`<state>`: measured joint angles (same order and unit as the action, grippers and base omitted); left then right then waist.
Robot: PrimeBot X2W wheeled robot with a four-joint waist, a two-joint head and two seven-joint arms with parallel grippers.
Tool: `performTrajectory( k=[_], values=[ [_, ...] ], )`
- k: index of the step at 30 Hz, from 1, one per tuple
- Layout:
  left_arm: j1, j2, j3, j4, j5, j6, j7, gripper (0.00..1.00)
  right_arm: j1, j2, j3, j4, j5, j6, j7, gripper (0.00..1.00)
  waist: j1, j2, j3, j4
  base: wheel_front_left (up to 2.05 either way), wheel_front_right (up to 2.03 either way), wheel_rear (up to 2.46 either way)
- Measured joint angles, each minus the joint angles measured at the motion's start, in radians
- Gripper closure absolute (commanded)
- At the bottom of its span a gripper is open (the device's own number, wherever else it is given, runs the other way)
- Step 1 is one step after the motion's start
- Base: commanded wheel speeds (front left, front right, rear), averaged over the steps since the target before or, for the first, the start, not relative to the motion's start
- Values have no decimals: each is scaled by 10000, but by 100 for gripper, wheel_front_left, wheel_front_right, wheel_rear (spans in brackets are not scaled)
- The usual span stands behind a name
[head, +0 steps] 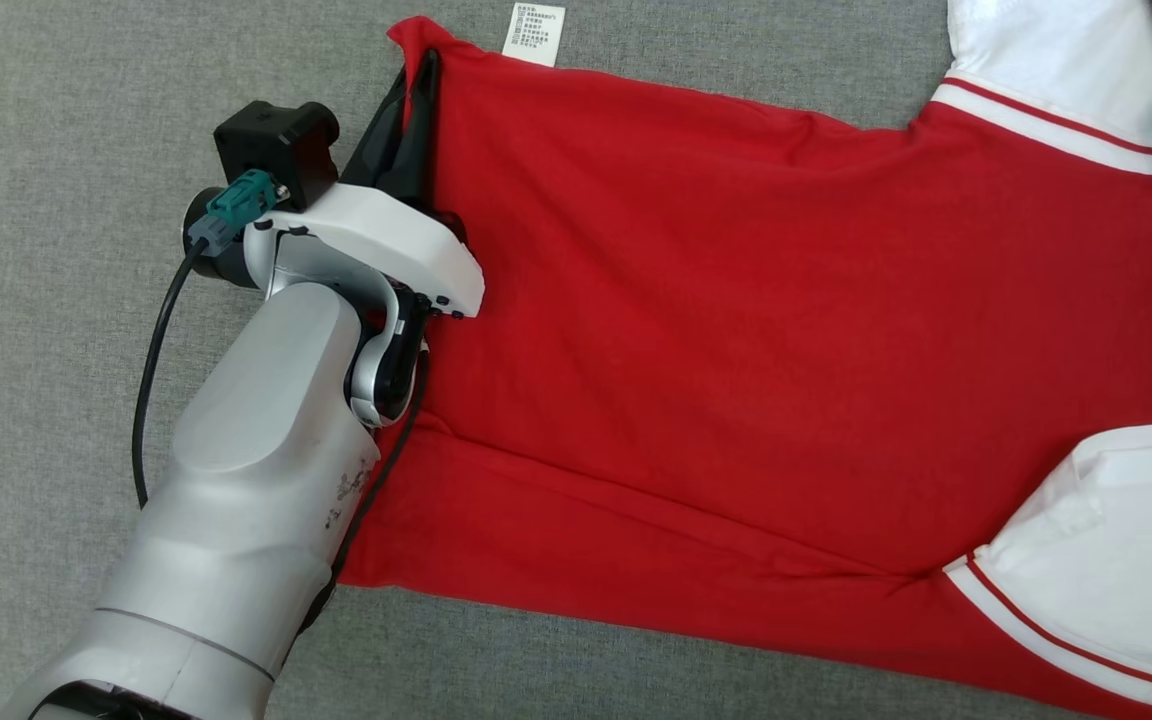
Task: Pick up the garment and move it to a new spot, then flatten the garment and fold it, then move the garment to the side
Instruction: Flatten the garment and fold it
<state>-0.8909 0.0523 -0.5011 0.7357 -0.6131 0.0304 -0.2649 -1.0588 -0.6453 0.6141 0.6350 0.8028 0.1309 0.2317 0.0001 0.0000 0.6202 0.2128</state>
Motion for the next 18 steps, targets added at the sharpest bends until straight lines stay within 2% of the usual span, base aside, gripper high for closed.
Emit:
performTrajectory(
  k=[6, 10, 18],
  values=[
    [170, 29, 257, -274, 0, 153, 8, 100, -105, -153, 293, -69, 583, -2, -1315, 100, -1, 0, -179, -71, 0, 0, 0],
    [656, 284, 537, -604, 111, 234, 10, 100, 58, -420, 529, -403, 769, 0, -2165, 100, -1, 0, -465, -227, 0, 0, 0],
    [1732, 738, 878, -1626, 178, 286, 15, 100, 1285, -656, 491, -1434, 1574, 0, -3814, 100, 0, 0, -1286, -640, 0, 0, 0]
  ],
)
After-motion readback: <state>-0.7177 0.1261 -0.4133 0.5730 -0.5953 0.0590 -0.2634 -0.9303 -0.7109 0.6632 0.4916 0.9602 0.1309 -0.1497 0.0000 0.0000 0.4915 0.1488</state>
